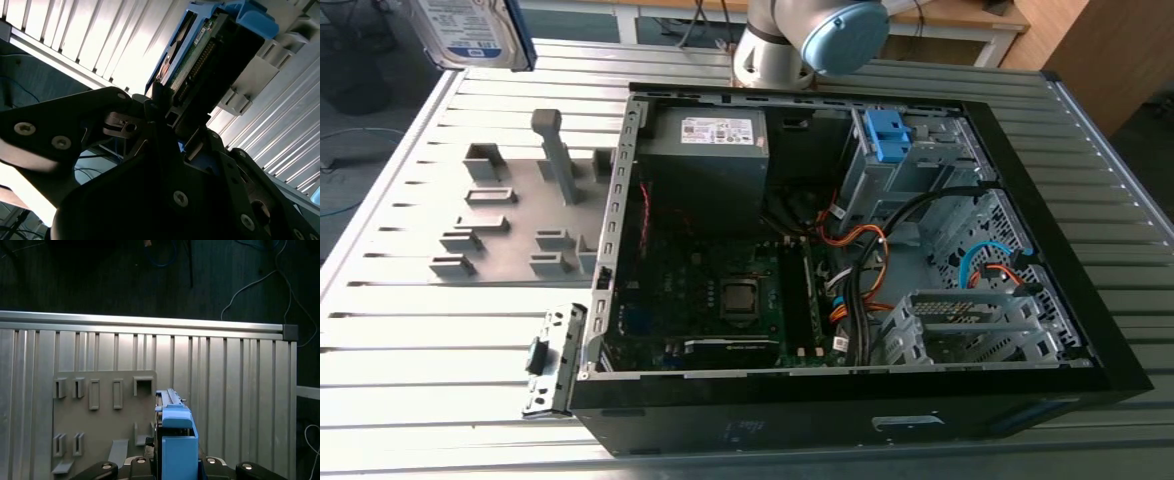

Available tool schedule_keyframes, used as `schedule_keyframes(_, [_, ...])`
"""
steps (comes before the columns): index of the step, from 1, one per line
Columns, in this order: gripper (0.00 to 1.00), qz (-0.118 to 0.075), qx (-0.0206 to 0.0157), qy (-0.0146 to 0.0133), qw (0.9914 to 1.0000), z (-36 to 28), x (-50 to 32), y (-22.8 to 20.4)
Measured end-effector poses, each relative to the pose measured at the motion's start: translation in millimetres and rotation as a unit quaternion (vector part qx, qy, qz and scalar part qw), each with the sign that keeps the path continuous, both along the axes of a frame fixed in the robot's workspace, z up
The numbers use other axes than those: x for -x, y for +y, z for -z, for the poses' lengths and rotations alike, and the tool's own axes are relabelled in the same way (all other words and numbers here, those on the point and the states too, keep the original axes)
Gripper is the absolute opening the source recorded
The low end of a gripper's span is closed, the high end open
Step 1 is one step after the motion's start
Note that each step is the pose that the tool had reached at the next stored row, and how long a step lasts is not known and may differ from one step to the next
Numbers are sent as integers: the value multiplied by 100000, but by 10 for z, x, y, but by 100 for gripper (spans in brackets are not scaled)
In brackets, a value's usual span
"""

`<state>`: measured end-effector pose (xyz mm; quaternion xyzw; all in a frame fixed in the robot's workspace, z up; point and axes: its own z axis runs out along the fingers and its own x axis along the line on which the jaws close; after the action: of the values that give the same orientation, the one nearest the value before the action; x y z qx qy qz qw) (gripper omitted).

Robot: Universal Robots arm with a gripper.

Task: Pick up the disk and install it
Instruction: 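Pick up the disk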

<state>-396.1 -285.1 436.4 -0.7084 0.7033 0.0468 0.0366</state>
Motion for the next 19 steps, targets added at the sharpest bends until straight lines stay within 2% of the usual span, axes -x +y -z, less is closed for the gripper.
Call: schedule_keyframes(19, [36,1,-249,-2,100000,-178,0,0])
